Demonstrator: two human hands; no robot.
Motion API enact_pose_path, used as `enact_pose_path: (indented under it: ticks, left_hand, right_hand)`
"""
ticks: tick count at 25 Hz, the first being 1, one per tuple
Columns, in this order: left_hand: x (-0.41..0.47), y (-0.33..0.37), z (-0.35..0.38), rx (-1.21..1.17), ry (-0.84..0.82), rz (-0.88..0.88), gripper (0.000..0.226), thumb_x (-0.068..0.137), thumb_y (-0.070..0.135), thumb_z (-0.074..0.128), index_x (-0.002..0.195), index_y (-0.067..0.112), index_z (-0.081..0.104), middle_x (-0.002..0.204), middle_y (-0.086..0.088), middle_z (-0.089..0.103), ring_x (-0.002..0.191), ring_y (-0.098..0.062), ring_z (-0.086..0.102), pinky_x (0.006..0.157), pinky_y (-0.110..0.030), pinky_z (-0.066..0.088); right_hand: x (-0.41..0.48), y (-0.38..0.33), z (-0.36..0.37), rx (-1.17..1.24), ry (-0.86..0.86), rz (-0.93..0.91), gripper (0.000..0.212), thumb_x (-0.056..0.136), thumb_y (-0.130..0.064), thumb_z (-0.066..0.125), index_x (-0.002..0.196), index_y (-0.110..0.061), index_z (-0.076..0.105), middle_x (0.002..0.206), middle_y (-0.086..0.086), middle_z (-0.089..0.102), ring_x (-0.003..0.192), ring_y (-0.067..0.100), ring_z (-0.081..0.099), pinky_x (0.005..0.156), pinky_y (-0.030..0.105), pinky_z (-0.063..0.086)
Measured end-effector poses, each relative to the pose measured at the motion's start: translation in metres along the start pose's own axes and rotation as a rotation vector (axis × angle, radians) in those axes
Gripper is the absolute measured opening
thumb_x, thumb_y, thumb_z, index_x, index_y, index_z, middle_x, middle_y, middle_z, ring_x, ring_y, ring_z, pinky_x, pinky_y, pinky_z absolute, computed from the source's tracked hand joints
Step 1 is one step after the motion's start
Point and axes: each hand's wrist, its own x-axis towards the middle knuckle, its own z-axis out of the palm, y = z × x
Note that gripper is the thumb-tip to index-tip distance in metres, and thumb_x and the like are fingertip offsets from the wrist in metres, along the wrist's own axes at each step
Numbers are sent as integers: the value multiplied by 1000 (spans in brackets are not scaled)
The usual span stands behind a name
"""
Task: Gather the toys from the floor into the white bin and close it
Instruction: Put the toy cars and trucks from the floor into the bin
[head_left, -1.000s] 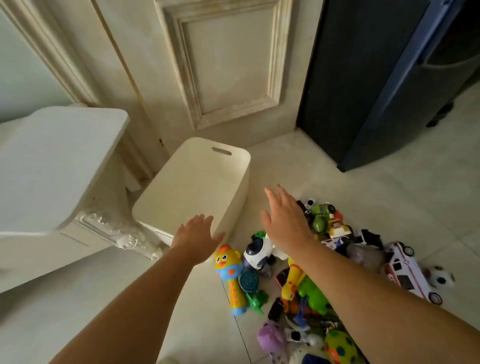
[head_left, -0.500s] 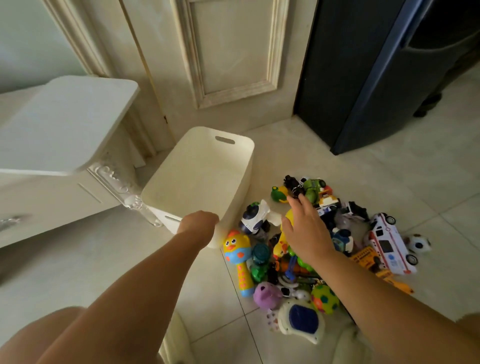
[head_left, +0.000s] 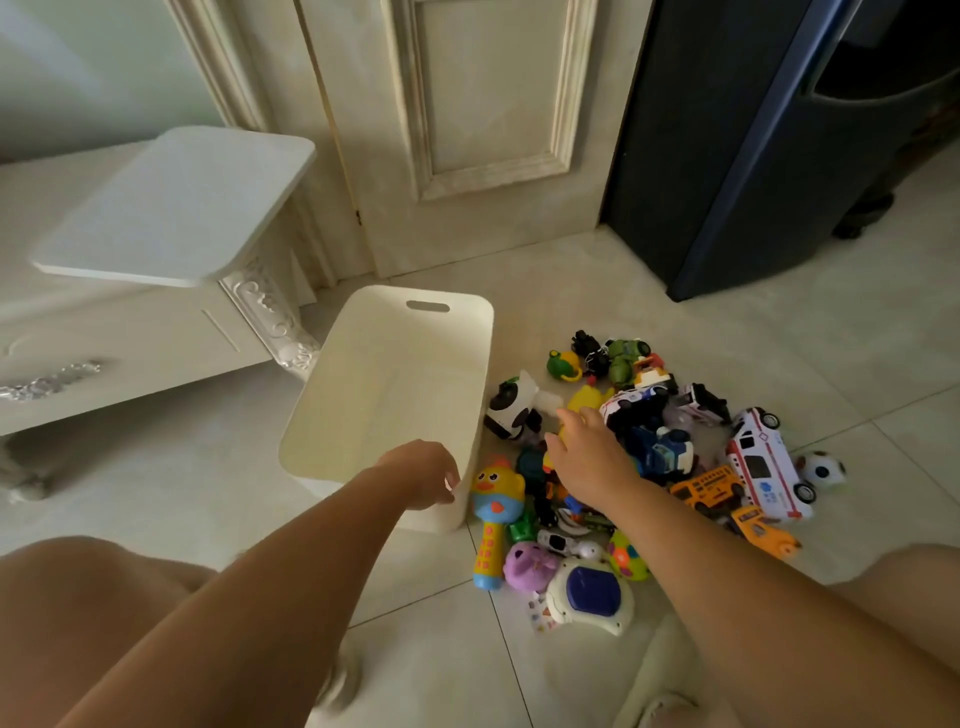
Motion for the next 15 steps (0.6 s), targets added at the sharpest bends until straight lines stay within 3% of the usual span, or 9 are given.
enact_pose_path:
  ticks: [5, 8, 10, 11, 15]
  left_hand:
    - [-3, -3, -4, -27, -268, 53, 36, 83, 30, 71, 116, 16, 69, 110, -3, 72, 93, -14, 67, 85, -26, 50]
    - [-4, -1, -10, -140, -545, 3, 36, 89, 29, 65, 119, 10, 63, 115, -6, 71, 104, -17, 69, 88, -32, 54]
    - [2, 5, -25, -145, -625, -24, 37, 95, 35, 57, 121, 9, 61, 117, -7, 71, 107, -20, 68, 91, -35, 53]
    - [6, 13, -34, -157, -574, -13, 38, 96, 36, 53, 119, 7, 62, 114, -8, 72, 104, -20, 69, 89, -34, 54]
    - [39, 66, -57, -220, -64, 174, 36, 97, 31, 48, 99, 2, 68, 92, -6, 74, 83, -19, 70, 80, -29, 52]
  right_hand:
    - [7, 13, 12, 29, -46, 113, 50, 102, -36, 35, 147, -15, 34, 151, 13, 27, 132, 36, 40, 106, 44, 37]
    - [14, 22, 22, 40, -61, 125, 49, 102, -36, 36, 146, -16, 35, 151, 15, 28, 127, 36, 45, 104, 44, 40]
    - [18, 31, 25, 60, -73, 148, 49, 102, -37, 36, 148, -20, 33, 150, 15, 28, 123, 37, 48, 102, 45, 42]
    - [19, 36, 25, 81, -69, 162, 49, 102, -37, 36, 148, -20, 32, 149, 15, 29, 122, 37, 49, 101, 45, 43]
    - [27, 65, 16, 223, 73, 256, 48, 101, -29, 40, 147, -16, 35, 142, 18, 38, 117, 36, 53, 98, 45, 45]
